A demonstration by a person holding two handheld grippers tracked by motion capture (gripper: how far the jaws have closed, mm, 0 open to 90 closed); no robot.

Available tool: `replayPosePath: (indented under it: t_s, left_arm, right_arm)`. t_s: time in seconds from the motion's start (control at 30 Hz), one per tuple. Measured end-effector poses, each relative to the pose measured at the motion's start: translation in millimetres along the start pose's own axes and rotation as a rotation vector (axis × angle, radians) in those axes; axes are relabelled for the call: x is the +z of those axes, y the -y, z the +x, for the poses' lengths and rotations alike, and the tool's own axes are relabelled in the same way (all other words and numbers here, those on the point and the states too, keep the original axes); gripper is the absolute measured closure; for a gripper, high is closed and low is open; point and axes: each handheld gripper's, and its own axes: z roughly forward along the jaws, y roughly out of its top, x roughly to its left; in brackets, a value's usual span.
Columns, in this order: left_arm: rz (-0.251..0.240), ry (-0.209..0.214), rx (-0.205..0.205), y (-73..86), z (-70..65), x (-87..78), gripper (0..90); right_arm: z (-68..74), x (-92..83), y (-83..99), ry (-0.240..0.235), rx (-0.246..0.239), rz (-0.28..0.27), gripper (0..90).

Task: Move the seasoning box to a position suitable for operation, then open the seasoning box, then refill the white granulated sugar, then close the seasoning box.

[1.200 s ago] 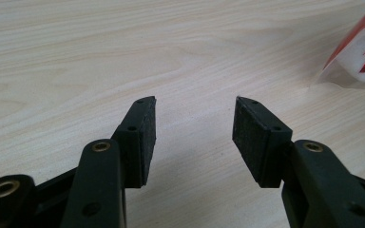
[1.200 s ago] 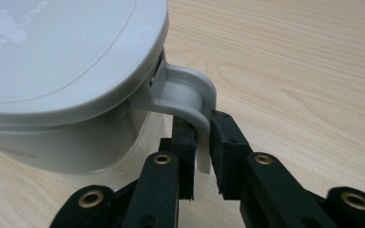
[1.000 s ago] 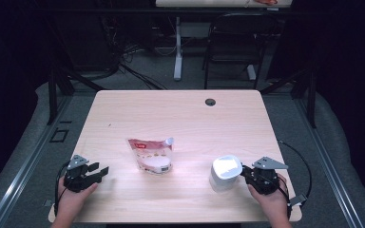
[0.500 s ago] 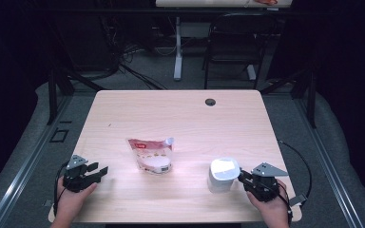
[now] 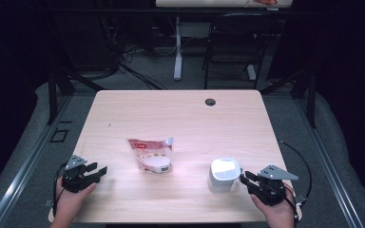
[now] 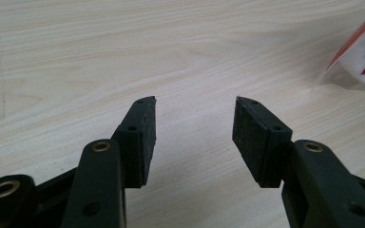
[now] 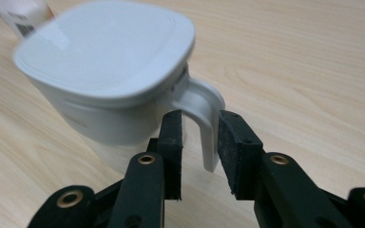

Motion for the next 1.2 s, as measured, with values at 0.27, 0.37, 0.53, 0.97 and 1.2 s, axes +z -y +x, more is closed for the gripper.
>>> replayPosePath:
  t_s: [0.27, 0.37, 0.53, 0.97, 1.2]
  left_arm:
    - [0.009, -0.002, 0.001, 0.6, 0.3, 0.6, 50.3]
    - [0.01, -0.004, 0.001, 1.0, 0.1, 1.0, 50.3]
    - [0.01, -0.005, -0.003, 2.0, 0.3, -0.3, 50.3]
    - [0.015, -0.011, -0.007, 3.5, 0.9, 0.2, 50.3]
    - [0.013, -0.007, -0.009, 3.6, 1.1, 1.0, 50.3]
  right_arm:
    - [-2.2, -13.9, -19.7, 0.026, -0.008, -0.049, 75.7]
    - [-5.9, -13.5, -27.0, 0.021, 0.008, -0.04, 76.0]
    - [-8.8, -6.4, -35.4, 0.014, 0.015, -0.012, 78.9]
    - [-4.9, 0.7, -57.7, -0.004, -0.015, -0.038, 87.2]
    - [4.6, 2.1, -64.5, 0.001, -0.059, -0.032, 88.9]
